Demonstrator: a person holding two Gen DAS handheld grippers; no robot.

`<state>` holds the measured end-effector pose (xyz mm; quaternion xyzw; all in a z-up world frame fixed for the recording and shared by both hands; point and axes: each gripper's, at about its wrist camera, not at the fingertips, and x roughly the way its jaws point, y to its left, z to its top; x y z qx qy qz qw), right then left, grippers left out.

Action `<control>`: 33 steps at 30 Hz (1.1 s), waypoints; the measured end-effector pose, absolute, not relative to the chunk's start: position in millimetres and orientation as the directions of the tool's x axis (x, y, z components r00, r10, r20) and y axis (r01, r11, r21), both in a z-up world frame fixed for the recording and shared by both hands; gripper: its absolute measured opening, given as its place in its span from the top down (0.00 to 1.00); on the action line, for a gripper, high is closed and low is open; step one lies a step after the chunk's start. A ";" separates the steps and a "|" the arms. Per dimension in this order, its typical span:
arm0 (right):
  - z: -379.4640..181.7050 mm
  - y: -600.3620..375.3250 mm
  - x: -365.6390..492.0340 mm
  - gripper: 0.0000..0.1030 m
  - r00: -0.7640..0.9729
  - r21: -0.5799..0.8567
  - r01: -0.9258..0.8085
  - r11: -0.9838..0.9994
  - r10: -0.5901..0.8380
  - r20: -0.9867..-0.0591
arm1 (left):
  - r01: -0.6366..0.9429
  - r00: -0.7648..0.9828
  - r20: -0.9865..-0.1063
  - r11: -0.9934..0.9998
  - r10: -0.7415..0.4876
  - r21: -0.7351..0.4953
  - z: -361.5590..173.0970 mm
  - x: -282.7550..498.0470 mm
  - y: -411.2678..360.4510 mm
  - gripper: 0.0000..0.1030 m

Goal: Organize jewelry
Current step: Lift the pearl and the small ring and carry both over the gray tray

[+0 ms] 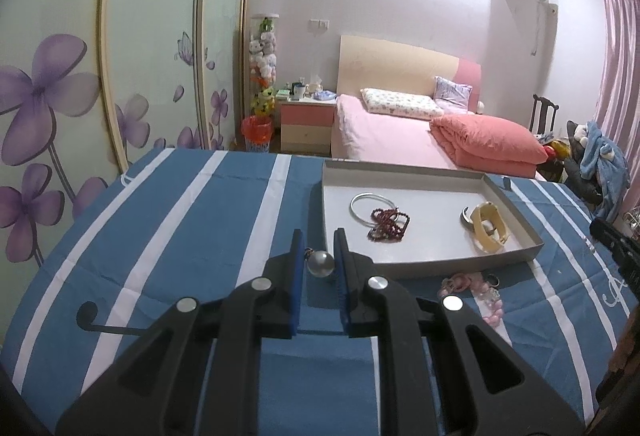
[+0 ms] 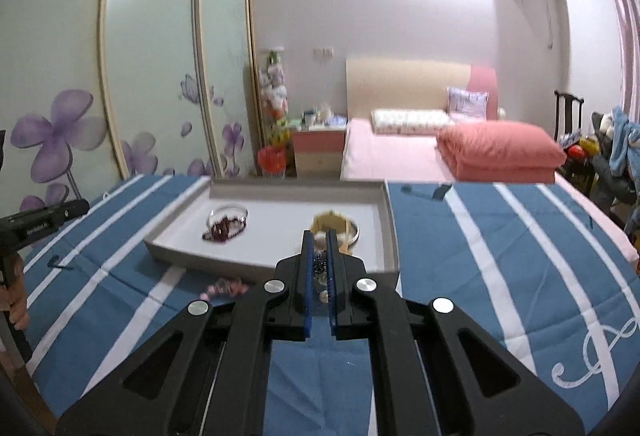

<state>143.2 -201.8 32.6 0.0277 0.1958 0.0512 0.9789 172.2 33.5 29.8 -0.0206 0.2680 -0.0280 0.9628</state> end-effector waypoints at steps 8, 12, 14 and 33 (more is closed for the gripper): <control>47.3 -194.5 141.6 0.94 0.952 0.047 -0.097 0.994 0.106 -0.286 | 0.046 0.878 -0.476 0.999 -0.052 -0.026 34.7 164.3 23.2 0.85; 50.5 -192.1 138.2 0.94 0.962 0.043 -0.098 0.994 0.106 -0.253 | 0.053 0.885 -0.462 0.999 -0.052 -0.011 36.3 163.7 16.6 0.85; 52.2 -191.5 137.1 0.94 0.965 0.042 -0.099 0.994 0.106 -0.241 | 0.055 0.890 -0.453 0.998 -0.051 -0.004 36.9 163.2 13.6 0.85; 57.2 -186.4 146.7 0.94 0.980 0.073 -0.105 0.992 0.115 -0.160 | 0.100 0.916 -0.392 0.995 -0.083 0.024 39.0 174.5 -19.8 0.85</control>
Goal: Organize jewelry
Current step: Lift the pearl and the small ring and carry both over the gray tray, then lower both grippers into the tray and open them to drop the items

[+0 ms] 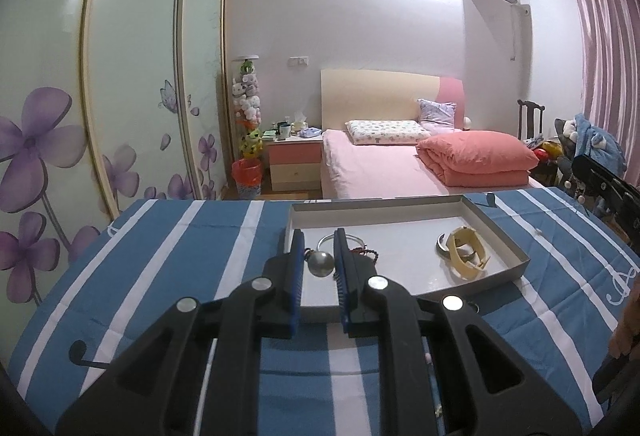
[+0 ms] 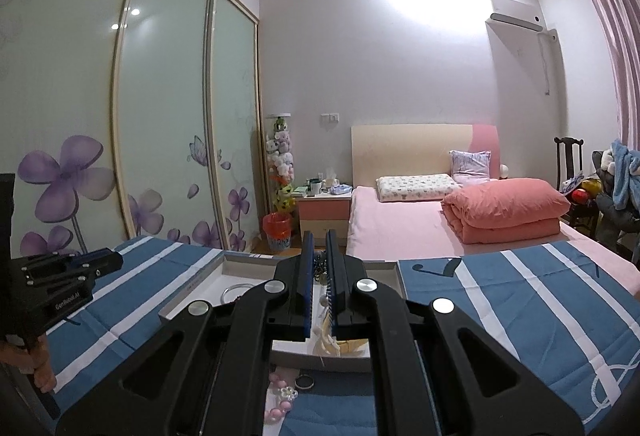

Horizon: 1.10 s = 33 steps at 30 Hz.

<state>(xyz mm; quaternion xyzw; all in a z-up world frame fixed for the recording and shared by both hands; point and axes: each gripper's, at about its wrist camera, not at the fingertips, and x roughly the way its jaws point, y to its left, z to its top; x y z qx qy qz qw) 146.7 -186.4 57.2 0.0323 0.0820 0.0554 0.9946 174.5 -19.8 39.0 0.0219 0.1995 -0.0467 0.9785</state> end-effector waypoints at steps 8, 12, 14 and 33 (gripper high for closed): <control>54.6 -184.4 158.2 0.93 0.983 0.069 -0.099 0.993 0.108 -0.145 | 0.117 0.926 -0.366 0.993 -0.096 0.035 38.9 186.4 -34.9 0.85; 52.3 -184.6 161.8 0.93 0.984 0.070 -0.095 0.993 0.105 -0.147 | 0.121 0.925 -0.367 0.992 -0.098 0.042 37.0 191.8 -41.4 0.85; 51.2 -185.0 163.6 0.94 0.984 0.068 -0.094 0.993 0.103 -0.148 | 0.123 0.925 -0.367 0.991 -0.099 0.044 35.2 194.4 -43.2 0.85; 41.4 -188.7 195.3 0.93 0.982 0.055 -0.090 0.994 0.098 -0.163 | 0.131 0.926 -0.362 0.991 -0.108 0.040 26.3 234.8 -53.3 0.85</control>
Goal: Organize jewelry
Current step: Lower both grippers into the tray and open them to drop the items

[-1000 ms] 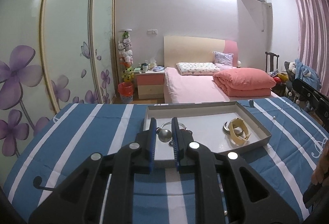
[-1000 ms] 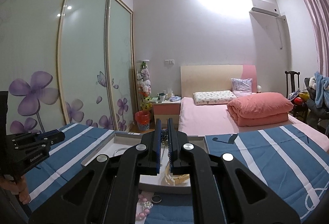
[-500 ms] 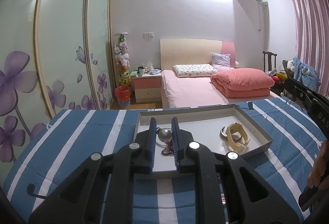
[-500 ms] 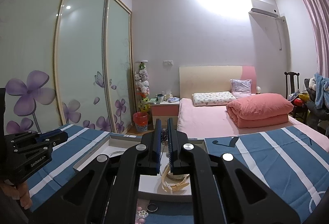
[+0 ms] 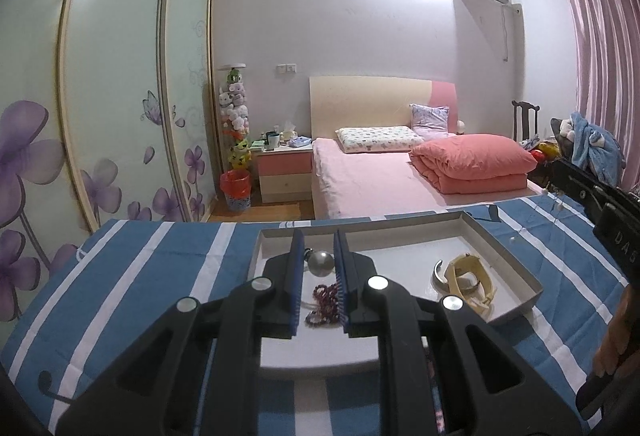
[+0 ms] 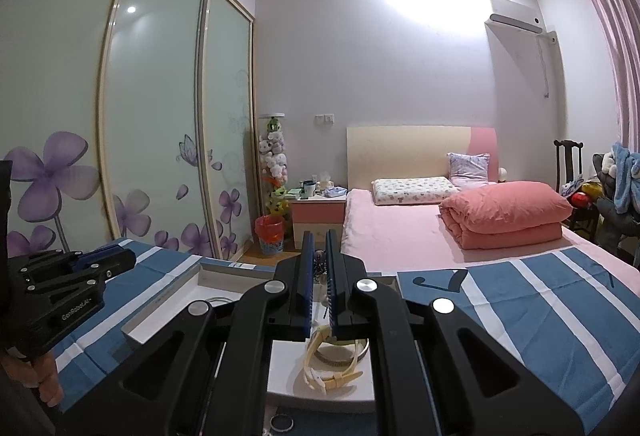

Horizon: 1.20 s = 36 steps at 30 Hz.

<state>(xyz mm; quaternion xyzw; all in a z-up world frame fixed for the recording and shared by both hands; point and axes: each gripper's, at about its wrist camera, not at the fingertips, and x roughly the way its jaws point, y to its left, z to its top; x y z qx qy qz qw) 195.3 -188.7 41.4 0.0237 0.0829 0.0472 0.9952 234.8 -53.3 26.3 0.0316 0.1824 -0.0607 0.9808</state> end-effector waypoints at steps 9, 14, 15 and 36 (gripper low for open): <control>28.0 -188.5 219.4 0.93 0.976 0.067 -0.091 0.994 0.102 -0.194 | 0.134 0.923 -0.366 0.991 -0.117 0.020 16.4 268.1 -63.0 0.85; 22.5 -188.5 228.0 0.93 0.970 0.073 -0.097 0.993 0.110 -0.217 | 0.126 0.919 -0.378 0.992 -0.112 0.013 5.4 281.2 -65.9 0.85; 21.1 -188.4 230.0 0.93 0.968 0.075 -0.100 0.992 0.114 -0.223 | 0.126 0.917 -0.382 0.992 -0.112 0.012 2.7 283.4 -66.3 0.85; 8.0 -181.7 249.3 0.82 0.941 0.106 -0.128 0.986 0.155 -0.301 | 0.137 0.907 -0.406 0.990 -0.114 0.028 -13.6 300.0 -72.5 0.85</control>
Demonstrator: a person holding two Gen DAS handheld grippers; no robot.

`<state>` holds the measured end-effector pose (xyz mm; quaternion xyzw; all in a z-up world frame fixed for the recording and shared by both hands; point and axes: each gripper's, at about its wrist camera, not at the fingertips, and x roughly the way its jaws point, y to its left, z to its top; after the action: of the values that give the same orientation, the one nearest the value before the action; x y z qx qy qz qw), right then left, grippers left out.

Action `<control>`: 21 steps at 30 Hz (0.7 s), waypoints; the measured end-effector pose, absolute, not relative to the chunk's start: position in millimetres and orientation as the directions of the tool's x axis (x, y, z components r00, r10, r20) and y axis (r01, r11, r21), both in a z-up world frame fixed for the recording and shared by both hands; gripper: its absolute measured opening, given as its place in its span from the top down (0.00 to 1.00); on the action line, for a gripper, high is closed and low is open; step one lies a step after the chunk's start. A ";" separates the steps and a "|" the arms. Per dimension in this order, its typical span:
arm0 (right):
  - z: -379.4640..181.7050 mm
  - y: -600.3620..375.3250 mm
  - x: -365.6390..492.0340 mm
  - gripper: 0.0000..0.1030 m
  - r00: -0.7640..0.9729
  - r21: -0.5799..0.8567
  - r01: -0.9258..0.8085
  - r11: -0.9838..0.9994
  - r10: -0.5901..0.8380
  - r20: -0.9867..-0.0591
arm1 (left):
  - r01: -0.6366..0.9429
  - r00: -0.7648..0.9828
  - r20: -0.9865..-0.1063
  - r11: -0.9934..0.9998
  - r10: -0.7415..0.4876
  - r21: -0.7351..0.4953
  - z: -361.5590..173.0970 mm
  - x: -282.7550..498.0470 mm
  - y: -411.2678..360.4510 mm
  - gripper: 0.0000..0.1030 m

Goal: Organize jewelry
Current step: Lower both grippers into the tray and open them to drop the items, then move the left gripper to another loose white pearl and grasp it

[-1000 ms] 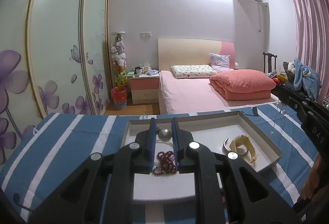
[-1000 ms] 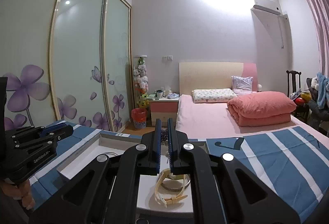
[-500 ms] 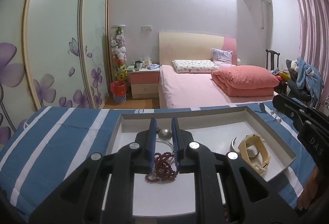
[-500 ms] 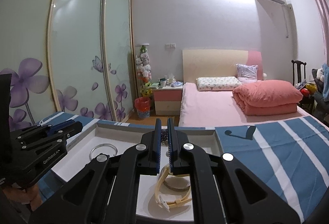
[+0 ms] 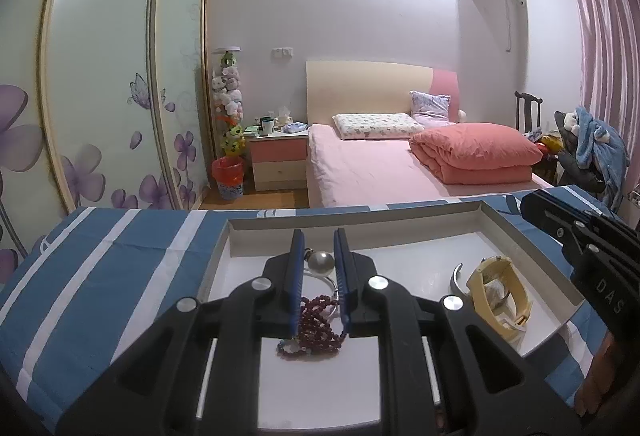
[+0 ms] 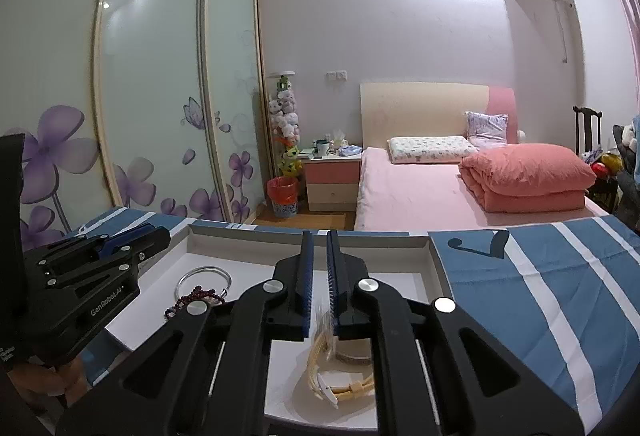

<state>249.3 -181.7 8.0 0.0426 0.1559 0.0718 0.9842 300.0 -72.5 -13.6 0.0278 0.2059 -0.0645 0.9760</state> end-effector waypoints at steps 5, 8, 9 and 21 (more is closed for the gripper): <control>8.8 -184.2 247.7 0.59 0.948 0.123 -0.117 0.986 0.148 -0.283 | 0.145 0.907 -0.403 0.989 -0.122 0.027 -14.6 301.0 -74.2 0.77; 8.9 -184.5 247.5 0.59 0.948 0.122 -0.118 0.986 0.148 -0.282 | 0.150 0.909 -0.397 0.988 -0.127 0.026 -15.0 299.8 -74.7 0.73; 9.0 -184.5 247.4 0.59 0.948 0.122 -0.116 0.986 0.146 -0.281 | 0.150 0.909 -0.396 0.988 -0.128 0.025 -15.4 299.9 -74.7 0.72; 9.8 -185.2 246.5 0.59 0.950 0.120 -0.112 0.986 0.142 -0.277 | 0.148 0.907 -0.400 0.989 -0.129 0.017 -15.8 298.0 -72.7 0.70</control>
<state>246.5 -185.2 9.8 0.0514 0.1436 0.0645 0.9862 298.0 -72.7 -15.8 0.0234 0.2031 -0.0710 0.9763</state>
